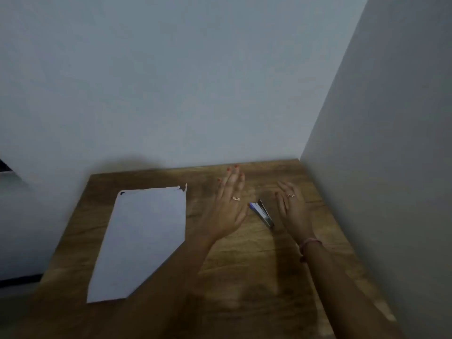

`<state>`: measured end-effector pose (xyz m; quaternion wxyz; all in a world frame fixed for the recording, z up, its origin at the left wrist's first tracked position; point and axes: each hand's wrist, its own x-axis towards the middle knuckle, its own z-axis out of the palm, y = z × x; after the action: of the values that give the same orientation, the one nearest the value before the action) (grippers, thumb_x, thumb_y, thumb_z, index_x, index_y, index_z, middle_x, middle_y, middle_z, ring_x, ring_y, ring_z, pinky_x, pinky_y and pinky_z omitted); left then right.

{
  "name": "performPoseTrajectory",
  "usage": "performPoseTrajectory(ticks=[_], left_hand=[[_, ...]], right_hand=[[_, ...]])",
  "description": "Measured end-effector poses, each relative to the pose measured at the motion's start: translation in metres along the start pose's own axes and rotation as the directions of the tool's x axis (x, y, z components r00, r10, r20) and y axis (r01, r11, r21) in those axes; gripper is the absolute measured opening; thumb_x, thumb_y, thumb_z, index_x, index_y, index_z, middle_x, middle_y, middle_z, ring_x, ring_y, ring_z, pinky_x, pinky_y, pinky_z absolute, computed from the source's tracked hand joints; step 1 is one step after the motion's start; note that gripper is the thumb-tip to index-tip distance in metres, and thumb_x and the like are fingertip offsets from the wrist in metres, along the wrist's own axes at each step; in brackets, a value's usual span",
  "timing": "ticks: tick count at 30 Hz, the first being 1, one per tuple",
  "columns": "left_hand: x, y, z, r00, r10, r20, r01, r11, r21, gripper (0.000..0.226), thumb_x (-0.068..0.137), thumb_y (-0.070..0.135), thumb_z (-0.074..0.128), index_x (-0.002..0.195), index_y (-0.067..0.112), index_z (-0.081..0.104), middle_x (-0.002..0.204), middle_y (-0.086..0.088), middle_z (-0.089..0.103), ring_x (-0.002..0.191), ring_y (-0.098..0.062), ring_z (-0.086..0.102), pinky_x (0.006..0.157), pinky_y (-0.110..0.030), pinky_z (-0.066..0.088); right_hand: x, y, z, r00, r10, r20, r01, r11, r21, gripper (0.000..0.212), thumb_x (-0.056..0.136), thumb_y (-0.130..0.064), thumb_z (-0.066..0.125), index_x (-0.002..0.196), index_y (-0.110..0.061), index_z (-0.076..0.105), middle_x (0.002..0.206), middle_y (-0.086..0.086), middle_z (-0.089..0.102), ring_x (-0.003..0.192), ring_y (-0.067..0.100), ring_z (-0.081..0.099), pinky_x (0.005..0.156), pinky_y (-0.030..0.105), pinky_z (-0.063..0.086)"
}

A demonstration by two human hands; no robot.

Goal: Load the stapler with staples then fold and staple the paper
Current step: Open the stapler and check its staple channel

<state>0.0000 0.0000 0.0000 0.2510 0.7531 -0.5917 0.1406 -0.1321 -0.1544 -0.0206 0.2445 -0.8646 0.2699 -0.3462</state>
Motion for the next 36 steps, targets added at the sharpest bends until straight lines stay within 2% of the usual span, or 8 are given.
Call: performPoseTrajectory(ticks=[4, 7, 10, 12, 21, 26, 29, 36], left_hand=[[-0.021, 0.020, 0.020, 0.938, -0.245, 0.245, 0.327, 0.857, -0.398, 0.053, 0.097, 0.021, 0.050, 0.146, 0.016, 0.033, 0.150, 0.007, 0.028, 0.129, -0.007, 0.037, 0.105, -0.025, 0.033], [-0.027, 0.036, 0.038, 0.732, -0.519, 0.442, 0.667, 0.410, -0.623, 0.031, 0.095, 0.018, 0.055, 0.126, 0.019, 0.052, 0.103, 0.015, 0.059, 0.086, -0.002, 0.058, 0.080, -0.029, 0.053], [-0.026, 0.043, 0.050, 0.547, -0.607, 0.577, 0.734, 0.017, -0.678, 0.036, 0.095, 0.010, 0.054, 0.131, 0.010, 0.051, 0.117, 0.002, 0.065, 0.104, -0.012, 0.063, 0.095, -0.036, 0.052], [-0.024, 0.046, 0.055, 0.493, -0.619, 0.612, 0.728, -0.092, -0.680, 0.034, 0.095, 0.010, 0.053, 0.130, 0.009, 0.052, 0.123, -0.003, 0.063, 0.110, -0.015, 0.062, 0.097, -0.032, 0.051], [-0.016, 0.043, 0.061, 0.420, -0.650, 0.633, 0.731, -0.172, -0.661, 0.032, 0.095, 0.015, 0.055, 0.127, 0.011, 0.053, 0.109, 0.002, 0.065, 0.102, -0.012, 0.064, 0.082, -0.022, 0.052], [-0.001, 0.039, 0.051, 0.424, -0.661, 0.620, 0.744, -0.136, -0.654, 0.052, 0.091, 0.029, 0.062, 0.137, 0.010, 0.045, 0.127, -0.005, 0.059, 0.117, -0.017, 0.057, 0.104, -0.037, 0.045], [0.015, 0.040, 0.033, 0.490, -0.646, 0.585, 0.674, -0.146, -0.725, 0.056, 0.086, 0.036, 0.067, 0.134, 0.014, 0.049, 0.128, -0.004, 0.061, 0.117, -0.018, 0.058, 0.104, -0.041, 0.045], [0.043, 0.045, -0.022, 0.712, -0.625, 0.320, 0.342, -0.088, -0.935, 0.011, 0.091, 0.016, 0.064, 0.100, 0.018, 0.069, 0.096, 0.006, 0.076, 0.097, -0.010, 0.070, 0.083, -0.024, 0.054]], right_hand=[[-0.004, 0.012, 0.007, 0.959, 0.231, 0.167, -0.225, 0.973, -0.051, 0.025, 0.097, -0.015, 0.050, 0.115, -0.006, 0.065, 0.107, 0.013, 0.065, 0.093, 0.021, 0.060, 0.086, 0.035, 0.049], [-0.001, 0.020, 0.013, 0.901, 0.321, 0.291, -0.318, 0.946, -0.060, 0.025, 0.095, -0.019, 0.051, 0.111, -0.012, 0.069, 0.100, 0.008, 0.070, 0.085, 0.014, 0.060, 0.075, 0.027, 0.045], [0.005, 0.021, 0.018, 0.859, 0.332, 0.390, -0.316, 0.943, -0.107, 0.025, 0.095, -0.021, 0.050, 0.106, -0.014, 0.071, 0.097, 0.007, 0.072, 0.082, 0.016, 0.062, 0.072, 0.029, 0.045], [0.010, 0.020, 0.022, 0.840, 0.364, 0.403, -0.318, 0.931, -0.178, 0.026, 0.095, -0.024, 0.050, 0.103, -0.015, 0.072, 0.098, 0.007, 0.071, 0.082, 0.018, 0.061, 0.074, 0.031, 0.047], [0.021, 0.013, 0.027, 0.799, 0.391, 0.457, -0.251, 0.908, -0.336, 0.024, 0.089, -0.024, 0.055, 0.079, -0.007, 0.068, 0.073, 0.013, 0.065, 0.069, 0.026, 0.061, 0.057, 0.031, 0.041], [0.023, 0.002, 0.017, 0.887, 0.298, 0.353, -0.252, 0.953, -0.171, 0.027, 0.090, -0.031, 0.059, 0.085, -0.009, 0.074, 0.071, 0.006, 0.070, 0.067, 0.018, 0.065, 0.063, 0.035, 0.053], [0.032, -0.020, 0.002, 0.957, 0.167, 0.236, -0.162, 0.986, -0.037, 0.020, 0.086, -0.029, 0.064, 0.083, -0.013, 0.075, 0.064, -0.002, 0.069, 0.061, 0.010, 0.064, 0.061, 0.030, 0.053], [0.043, -0.076, -0.030, 0.995, -0.094, -0.027, 0.098, 0.971, 0.220, 0.014, 0.082, -0.010, 0.072, 0.095, -0.010, 0.075, 0.078, -0.001, 0.070, 0.069, -0.001, 0.064, 0.068, 0.008, 0.047]])
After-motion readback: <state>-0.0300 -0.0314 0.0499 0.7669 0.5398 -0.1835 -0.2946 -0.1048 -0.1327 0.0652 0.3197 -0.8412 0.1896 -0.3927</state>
